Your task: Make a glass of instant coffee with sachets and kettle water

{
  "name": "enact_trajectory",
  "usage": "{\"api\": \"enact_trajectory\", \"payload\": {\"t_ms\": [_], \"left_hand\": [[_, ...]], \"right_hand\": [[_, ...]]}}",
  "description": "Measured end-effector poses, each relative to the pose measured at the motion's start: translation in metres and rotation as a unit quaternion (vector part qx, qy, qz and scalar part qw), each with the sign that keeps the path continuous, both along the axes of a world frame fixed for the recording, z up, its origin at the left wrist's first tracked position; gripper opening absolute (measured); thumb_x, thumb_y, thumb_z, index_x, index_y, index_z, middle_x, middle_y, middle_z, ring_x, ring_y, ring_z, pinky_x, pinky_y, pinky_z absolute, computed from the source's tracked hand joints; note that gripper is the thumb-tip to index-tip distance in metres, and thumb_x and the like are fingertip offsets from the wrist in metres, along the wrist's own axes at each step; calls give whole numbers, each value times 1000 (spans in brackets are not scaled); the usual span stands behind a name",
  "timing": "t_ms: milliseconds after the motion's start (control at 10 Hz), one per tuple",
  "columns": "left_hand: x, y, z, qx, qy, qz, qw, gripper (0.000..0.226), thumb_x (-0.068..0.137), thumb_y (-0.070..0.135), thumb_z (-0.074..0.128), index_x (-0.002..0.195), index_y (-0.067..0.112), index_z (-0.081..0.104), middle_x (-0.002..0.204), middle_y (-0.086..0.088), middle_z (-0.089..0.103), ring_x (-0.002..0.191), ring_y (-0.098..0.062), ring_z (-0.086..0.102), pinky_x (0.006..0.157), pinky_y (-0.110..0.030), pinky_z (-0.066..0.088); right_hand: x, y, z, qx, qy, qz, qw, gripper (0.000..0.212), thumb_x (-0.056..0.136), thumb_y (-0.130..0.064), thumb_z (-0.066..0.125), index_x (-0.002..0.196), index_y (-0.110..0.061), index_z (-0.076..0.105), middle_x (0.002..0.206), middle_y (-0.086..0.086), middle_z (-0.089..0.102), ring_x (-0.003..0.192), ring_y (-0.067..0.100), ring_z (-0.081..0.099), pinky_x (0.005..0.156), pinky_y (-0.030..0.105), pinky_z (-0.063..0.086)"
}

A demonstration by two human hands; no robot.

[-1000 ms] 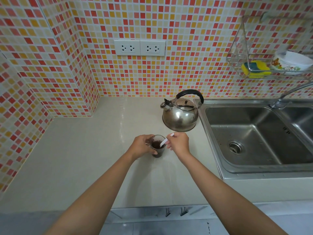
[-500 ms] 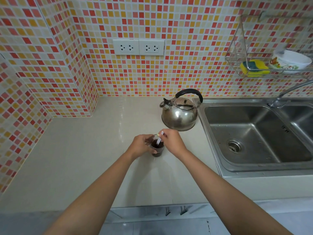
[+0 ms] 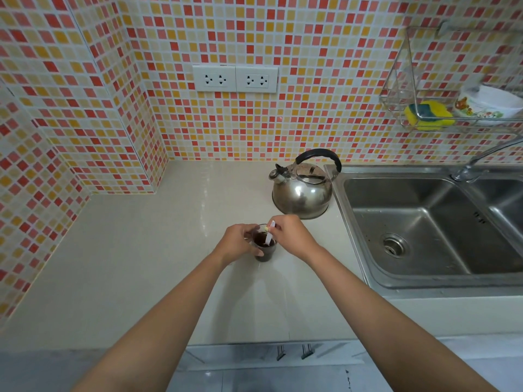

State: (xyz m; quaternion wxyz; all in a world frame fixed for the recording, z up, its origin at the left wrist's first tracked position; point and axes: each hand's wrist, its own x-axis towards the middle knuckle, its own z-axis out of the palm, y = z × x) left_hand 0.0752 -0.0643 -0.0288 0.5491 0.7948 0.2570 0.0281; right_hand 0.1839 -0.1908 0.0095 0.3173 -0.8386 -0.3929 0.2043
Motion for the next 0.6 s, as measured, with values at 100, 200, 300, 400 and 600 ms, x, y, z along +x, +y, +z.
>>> {"api": "enact_trajectory", "payload": {"t_ms": [100, 200, 300, 400, 600], "left_hand": [[0, 0, -1, -1, 0, 8, 1000, 67, 54, -8, 84, 110, 26, 70, 94, 0, 70, 90, -16, 63, 89, -26, 52], [0, 0, -1, -1, 5, 17, 1000, 67, 52, -9, 85, 107, 27, 69, 88, 7, 71, 88, -15, 63, 80, -14, 51], [0, 0, -3, 2, -3, 8, 1000, 63, 53, -7, 85, 108, 19, 72, 97, -5, 74, 91, -15, 63, 88, -25, 52], [-2, -1, -2, 5, -11, 10, 1000, 64, 53, -7, 84, 112, 13, 72, 105, -12, 74, 93, -18, 64, 93, -32, 52], [-5, 0, -6, 12, 11, -10, 1000, 63, 57, -12, 79, 109, 24, 70, 92, 10, 70, 96, -14, 63, 85, -20, 50]], "right_hand": [[-6, 2, -2, 33, 45, -62, 996, 20, 87, -9, 54, 72, -8, 66, 66, 10, 65, 60, 21, 56, 59, 27, 43], [-8, -1, -4, 69, 103, -175, 977, 34, 86, -6, 52, 54, -16, 61, 50, -4, 62, 45, 14, 59, 49, 17, 46], [-9, -4, -6, 99, 163, -244, 951, 21, 82, -2, 52, 65, -4, 65, 52, 1, 63, 37, 9, 54, 34, 10, 36], [-8, -8, -10, 105, 202, -262, 938, 12, 79, -4, 59, 70, -1, 68, 59, 10, 64, 42, 15, 53, 43, 15, 41], [-6, -23, -13, 116, 173, -274, 939, 59, 67, -66, 64, 100, -16, 67, 84, 1, 68, 73, 20, 61, 80, 37, 52]]}}
